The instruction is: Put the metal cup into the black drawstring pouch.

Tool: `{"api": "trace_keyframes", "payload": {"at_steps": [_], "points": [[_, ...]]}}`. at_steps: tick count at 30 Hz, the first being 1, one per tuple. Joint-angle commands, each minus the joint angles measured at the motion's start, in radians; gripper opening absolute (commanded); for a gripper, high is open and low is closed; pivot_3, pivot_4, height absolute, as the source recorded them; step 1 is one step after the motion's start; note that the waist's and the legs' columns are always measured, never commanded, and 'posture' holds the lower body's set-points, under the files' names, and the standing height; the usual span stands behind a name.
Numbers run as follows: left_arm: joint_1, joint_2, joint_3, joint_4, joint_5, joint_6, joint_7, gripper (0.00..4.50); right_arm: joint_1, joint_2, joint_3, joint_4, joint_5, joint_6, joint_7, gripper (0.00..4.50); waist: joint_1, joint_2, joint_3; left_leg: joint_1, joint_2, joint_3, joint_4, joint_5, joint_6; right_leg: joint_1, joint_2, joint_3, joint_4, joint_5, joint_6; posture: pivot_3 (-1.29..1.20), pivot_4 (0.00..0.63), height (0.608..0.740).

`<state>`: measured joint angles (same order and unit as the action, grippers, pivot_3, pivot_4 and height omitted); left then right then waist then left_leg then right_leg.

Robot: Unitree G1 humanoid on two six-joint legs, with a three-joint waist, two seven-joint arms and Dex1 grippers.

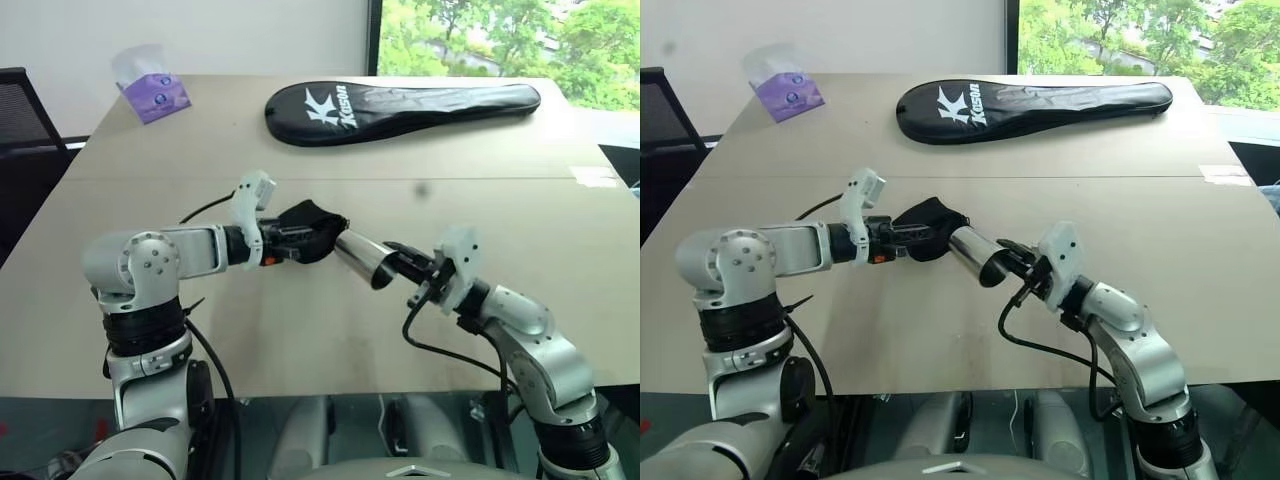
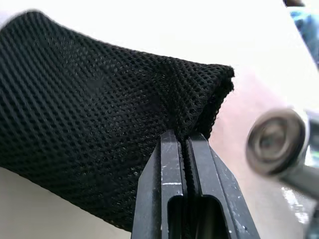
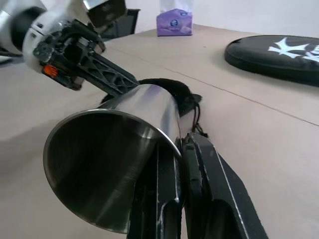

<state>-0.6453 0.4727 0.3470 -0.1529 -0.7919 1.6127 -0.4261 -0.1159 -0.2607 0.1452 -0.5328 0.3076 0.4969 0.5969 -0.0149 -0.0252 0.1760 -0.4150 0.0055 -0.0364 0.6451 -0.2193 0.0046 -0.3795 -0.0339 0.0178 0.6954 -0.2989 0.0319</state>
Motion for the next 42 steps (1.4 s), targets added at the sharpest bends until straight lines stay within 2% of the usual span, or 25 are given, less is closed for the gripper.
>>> {"api": "trace_keyframes", "payload": {"at_steps": [1, 6, 14, 24, 27, 33, 35, 39, 41, 42], "points": [[-0.016, 0.025, 0.035, 0.05, -0.148, 0.002, 0.062, 0.0, -0.004, 0.031, -0.007, -0.002, 0.048, -0.044, -0.001, 0.01, 0.0, 0.0, 0.0, 0.0, 0.0, 0.0, 0.0, 0.0, 0.0, 0.0, 0.0, 0.0, 0.0, 0.0, 0.0, 0.0, 0.15, 0.74], [-0.015, 0.053, 0.007, 0.11, -0.271, 0.002, 0.143, 0.0, -0.016, 0.059, -0.007, 0.046, 0.069, -0.07, -0.001, 0.01, 0.0, 0.0, 0.0, 0.0, 0.0, -0.001, 0.0, 0.0, 0.0, 0.0, 0.0, 0.001, 0.0, 0.0, 0.0, 0.0, 0.15, 0.74], [-0.044, 0.057, -0.043, 0.154, -0.376, 0.002, 0.241, 0.0, -0.062, 0.099, 0.038, 0.229, 0.033, -0.193, 0.024, 0.01, 0.0, 0.0, 0.0, 0.0, 0.0, -0.001, 0.0, 0.0, 0.0, 0.0, 0.0, 0.001, 0.0, 0.0, 0.0, 0.0, 0.15, 0.74], [-0.05, 0.082, -0.093, 0.09, -0.408, 0.002, 0.259, 0.0, -0.123, 0.063, 0.171, 0.497, -0.246, -0.305, -0.062, 0.01, -0.004, 0.0, 0.0, 0.0, 0.0, 0.0, 0.0, 0.003, -0.005, 0.0, 0.0, 0.001, 0.0, 0.0, 0.0, 0.0, 0.15, 0.74], [-0.022, 0.091, -0.095, 0.058, -0.426, 0.002, 0.267, 0.0, -0.146, 0.1, 0.162, 0.536, -0.251, -0.297, -0.105, 0.01, -0.004, 0.0, 0.0, 0.001, 0.0, 0.0, -0.001, 0.003, -0.005, 0.0, 0.0, 0.002, 0.001, 0.0, 0.0, 0.0, 0.15, 0.74], [0.015, 0.087, -0.09, -0.024, -0.463, 0.002, 0.279, 0.0, -0.253, 0.289, 0.075, 0.635, -0.065, -0.187, -0.097, 0.01, -0.005, 0.0, 0.0, 0.001, 0.0, 0.0, -0.002, 0.003, -0.005, 0.0, 0.0, 0.004, 0.0, 0.0, 0.0, 0.0, 0.15, 0.74], [0.006, 0.075, -0.08, -0.034, -0.466, 0.002, 0.292, 0.0, -0.309, 0.304, 0.096, 0.712, -0.121, -0.216, -0.117, 0.01, -0.005, 0.0, 0.0, 0.001, 0.0, 0.0, -0.001, 0.003, -0.005, -0.001, 0.0, 0.004, 0.0, 0.0, 0.0, 0.0, 0.15, 0.74], [-0.005, 0.022, -0.031, -0.052, -0.504, 0.001, 0.333, 0.0, -0.414, 0.27, 0.229, 0.883, -0.336, -0.37, -0.161, 0.01, -0.005, 0.0, 0.0, 0.001, 0.0, 0.0, -0.002, 0.003, -0.005, -0.001, 0.0, 0.003, 0.0, 0.0, 0.0, 0.0, 0.15, 0.74], [-0.004, 0.004, -0.02, -0.073, -0.531, 0.001, 0.356, 0.0, -0.444, 0.286, 0.254, 0.956, -0.355, -0.429, -0.145, 0.01, -0.006, 0.0, 0.0, 0.001, 0.0, 0.001, -0.002, 0.003, -0.005, -0.001, 0.0, 0.003, 0.0, 0.0, 0.0, 0.0, 0.15, 0.74], [0.004, -0.006, -0.015, -0.094, -0.551, -0.013, 0.359, 0.0, -0.447, 0.329, 0.222, 0.971, -0.294, -0.428, -0.119, 0.01, -0.007, 0.0, 0.0, 0.001, 0.0, 0.001, -0.002, 0.003, -0.005, -0.001, 0.0, 0.003, 0.0, 0.0, 0.0, 0.0, 0.15, 0.74]]}}
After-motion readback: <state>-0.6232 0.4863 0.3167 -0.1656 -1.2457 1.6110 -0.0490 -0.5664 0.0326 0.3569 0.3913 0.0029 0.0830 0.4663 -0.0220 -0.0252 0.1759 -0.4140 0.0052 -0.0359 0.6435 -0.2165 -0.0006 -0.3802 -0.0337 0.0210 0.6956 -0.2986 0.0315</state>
